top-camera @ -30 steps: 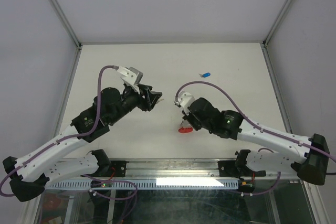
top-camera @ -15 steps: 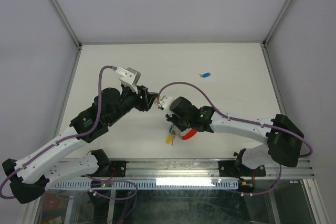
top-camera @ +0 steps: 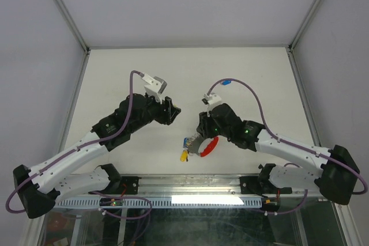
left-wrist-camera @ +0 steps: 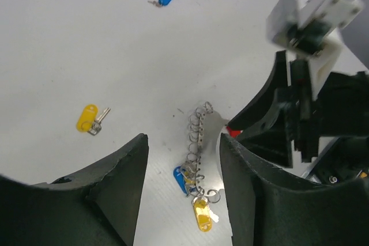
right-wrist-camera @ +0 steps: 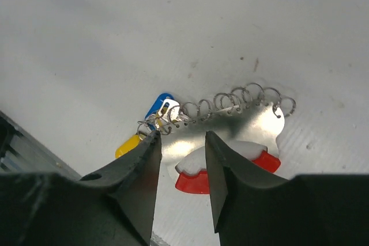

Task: Put the keys on the keyring
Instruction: Place the keyring at the center of the board, then pick up the keyring from the center of the board.

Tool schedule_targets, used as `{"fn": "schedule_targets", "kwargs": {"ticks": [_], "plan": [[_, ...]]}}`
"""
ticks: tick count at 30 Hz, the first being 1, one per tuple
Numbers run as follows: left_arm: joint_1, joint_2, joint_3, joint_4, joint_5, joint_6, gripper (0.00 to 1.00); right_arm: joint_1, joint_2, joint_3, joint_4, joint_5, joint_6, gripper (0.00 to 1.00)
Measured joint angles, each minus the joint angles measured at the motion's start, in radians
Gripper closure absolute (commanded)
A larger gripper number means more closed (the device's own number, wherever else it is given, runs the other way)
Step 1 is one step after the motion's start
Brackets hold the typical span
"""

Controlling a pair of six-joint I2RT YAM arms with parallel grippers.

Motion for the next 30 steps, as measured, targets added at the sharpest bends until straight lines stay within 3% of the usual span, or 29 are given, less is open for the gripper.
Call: {"fn": "schedule_targets", "kwargs": {"ticks": [6, 12, 21, 30], "plan": [[0.037, 0.051, -0.048, 0.011, 0.076, -0.023, 0.47, -0.042, -0.079, -0.144, 0.022, 0.0, 0.27, 0.59], [0.042, 0.055, -0.048, 0.036, 0.116, -0.023, 0.46, -0.029, 0.038, -0.189, 0.091, -0.072, 0.438, 0.53], [0.05, 0.055, -0.06, 0.037, 0.122, -0.023, 0.46, -0.015, 0.162, -0.189, 0.14, -0.116, 0.547, 0.51], [0.05, 0.055, -0.061, 0.038, 0.122, -0.022, 0.45, -0.042, 0.149, -0.162, -0.011, -0.003, 0.592, 0.5]]}}
